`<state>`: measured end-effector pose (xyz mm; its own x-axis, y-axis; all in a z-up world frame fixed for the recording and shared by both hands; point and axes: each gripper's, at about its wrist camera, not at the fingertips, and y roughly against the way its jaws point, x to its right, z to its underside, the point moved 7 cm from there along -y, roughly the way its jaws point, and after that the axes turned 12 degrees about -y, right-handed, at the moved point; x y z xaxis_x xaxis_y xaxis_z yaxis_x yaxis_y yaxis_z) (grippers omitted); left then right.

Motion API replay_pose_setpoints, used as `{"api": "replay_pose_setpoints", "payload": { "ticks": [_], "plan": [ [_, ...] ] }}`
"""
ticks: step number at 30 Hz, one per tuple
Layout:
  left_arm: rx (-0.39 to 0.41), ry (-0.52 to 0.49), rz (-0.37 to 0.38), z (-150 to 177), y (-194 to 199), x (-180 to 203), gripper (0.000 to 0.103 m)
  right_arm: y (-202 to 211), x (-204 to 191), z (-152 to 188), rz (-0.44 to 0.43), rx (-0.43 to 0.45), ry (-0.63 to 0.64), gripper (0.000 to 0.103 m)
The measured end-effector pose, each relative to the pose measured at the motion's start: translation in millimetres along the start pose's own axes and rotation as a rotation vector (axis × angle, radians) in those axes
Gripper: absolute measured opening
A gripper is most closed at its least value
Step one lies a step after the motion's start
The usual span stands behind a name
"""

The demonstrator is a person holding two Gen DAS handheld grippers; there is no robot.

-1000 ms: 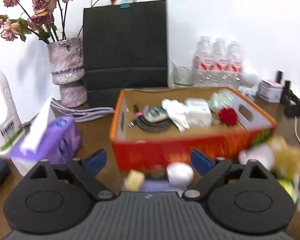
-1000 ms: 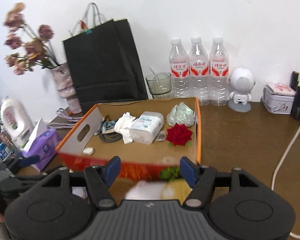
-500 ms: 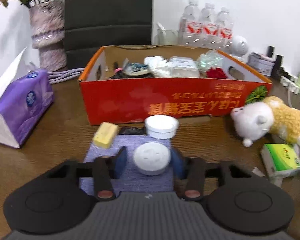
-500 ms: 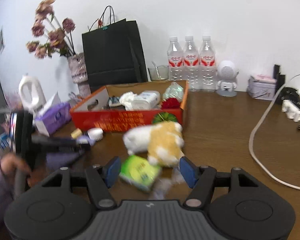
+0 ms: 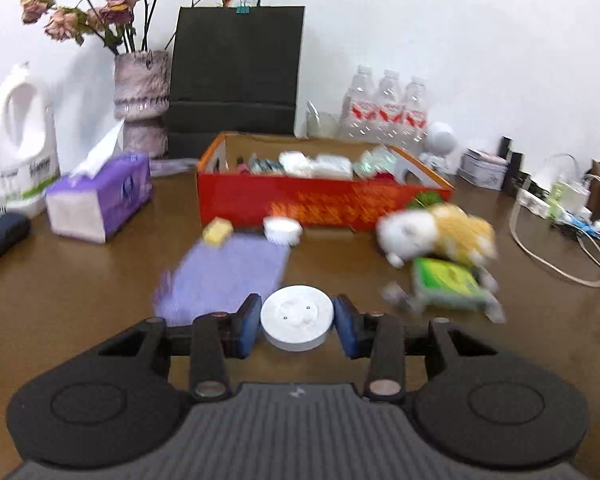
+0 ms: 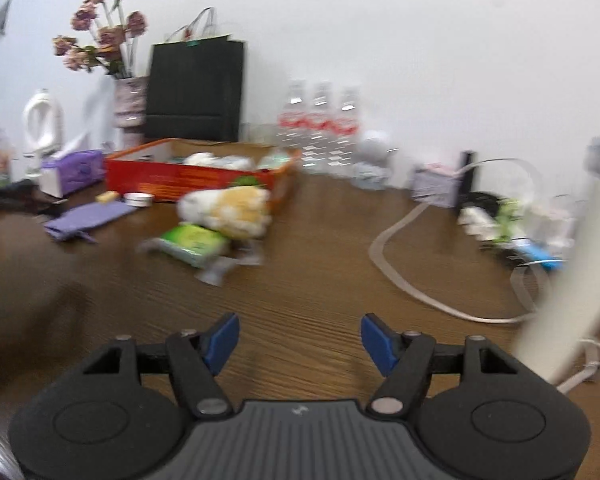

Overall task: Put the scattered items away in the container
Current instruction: 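Grasp the white round lid with the left tool while the right tool moves back over the table, then grasp a clear wrapper beside the green packet with the right tool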

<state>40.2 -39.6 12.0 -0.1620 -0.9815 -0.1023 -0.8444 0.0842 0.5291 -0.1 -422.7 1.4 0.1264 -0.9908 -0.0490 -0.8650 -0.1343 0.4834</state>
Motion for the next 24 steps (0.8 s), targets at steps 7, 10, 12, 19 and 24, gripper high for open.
{"api": "replay_pose_setpoints", "payload": {
  "ticks": [7,10,12,19,24],
  "plan": [
    [-0.015,-0.043,-0.005,21,27,31,0.041,-12,14,20,0.050,0.025,0.114,0.086],
    [-0.014,-0.054,-0.003,24,32,36,0.041,-16,1,24,0.043,0.024,0.126,0.086],
    [-0.022,-0.059,0.004,26,30,38,0.041,-16,-11,26,0.038,0.026,0.124,0.086],
    [-0.037,-0.049,0.037,30,17,37,0.041,-6,-78,2,-0.162,0.071,-0.046,0.090],
    [-0.034,-0.054,0.052,24,1,33,0.041,-55,-109,-20,-0.089,0.013,-0.094,0.081]
  ]
}}
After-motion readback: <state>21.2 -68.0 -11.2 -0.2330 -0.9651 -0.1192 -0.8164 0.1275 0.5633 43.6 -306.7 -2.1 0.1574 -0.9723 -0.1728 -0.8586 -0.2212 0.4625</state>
